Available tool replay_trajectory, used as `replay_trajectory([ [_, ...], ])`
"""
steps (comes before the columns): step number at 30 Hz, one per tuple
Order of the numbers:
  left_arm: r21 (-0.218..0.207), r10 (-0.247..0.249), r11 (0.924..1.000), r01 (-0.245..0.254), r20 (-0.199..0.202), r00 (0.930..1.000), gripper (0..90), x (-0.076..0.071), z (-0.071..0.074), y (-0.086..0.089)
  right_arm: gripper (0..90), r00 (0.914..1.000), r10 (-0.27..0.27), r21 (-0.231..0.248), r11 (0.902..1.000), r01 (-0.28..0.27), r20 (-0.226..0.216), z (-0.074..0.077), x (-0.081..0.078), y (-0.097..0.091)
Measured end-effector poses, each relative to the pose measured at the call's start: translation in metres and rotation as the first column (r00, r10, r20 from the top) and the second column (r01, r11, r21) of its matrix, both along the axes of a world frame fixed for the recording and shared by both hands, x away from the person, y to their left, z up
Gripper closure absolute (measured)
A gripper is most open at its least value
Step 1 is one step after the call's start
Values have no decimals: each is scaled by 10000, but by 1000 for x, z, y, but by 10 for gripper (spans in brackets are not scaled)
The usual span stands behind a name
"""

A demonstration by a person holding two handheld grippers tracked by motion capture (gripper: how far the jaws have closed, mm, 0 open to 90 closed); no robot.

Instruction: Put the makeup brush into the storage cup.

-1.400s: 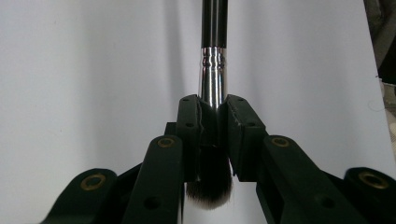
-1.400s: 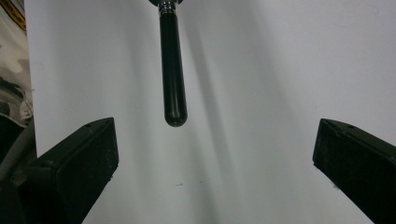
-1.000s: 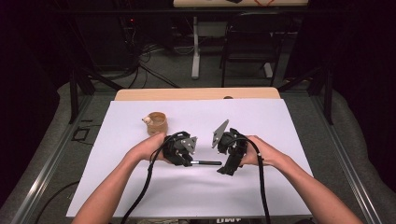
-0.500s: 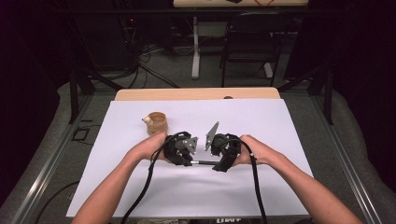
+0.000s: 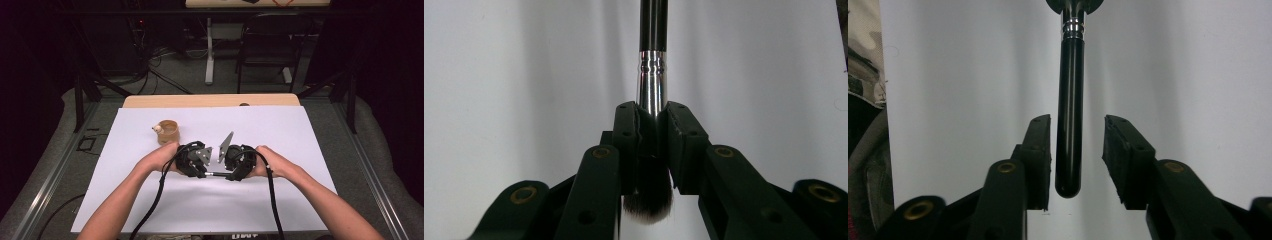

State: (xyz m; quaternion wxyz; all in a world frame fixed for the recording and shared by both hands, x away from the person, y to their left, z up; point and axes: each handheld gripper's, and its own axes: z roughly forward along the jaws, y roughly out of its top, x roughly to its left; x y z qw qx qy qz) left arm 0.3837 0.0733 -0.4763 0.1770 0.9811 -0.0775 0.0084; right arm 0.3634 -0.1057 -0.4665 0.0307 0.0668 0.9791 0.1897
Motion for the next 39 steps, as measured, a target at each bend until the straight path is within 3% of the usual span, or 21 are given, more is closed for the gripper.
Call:
replay_trajectory([
  [8,74,-59,10000,57,295,9995,762,-1,1,0,750,9998,-36,60,10000,37,-179,-6,0,-1],
  [9,0,8,10000,-8,484,9988,762,-2,1,0,749,9998,-47,34,10000,48,-178,-7,0,0],
  [13,207,-127,9997,122,238,9996,762,-2,2,0,780,9997,-130,36,9999,130,-182,-10,0,0],
  [19,92,-97,9999,93,450,9989,746,-3,2,-1,792,9990,-354,280,9990,362,-283,-13,0,-3],
  [25,-388,356,9987,-332,614,9975,411,-2,6,3,793,9981,-535,599,9967,552,-289,-16,1,-8],
  [29,-596,677,9962,-637,675,9954,234,-3,9,9,793,9965,-741,770,9941,768,-376,-19,0,-13],
  [33,-836,920,9927,-875,516,9944,157,-4,11,17,793,9963,-809,846,9930,830,-286,-19,0,-17],
  [39,-1277,1525,9811,-1452,493,9871,66,-8,9,34,794,9956,-894,921,9915,915,-271,-19,-1,-23],
])
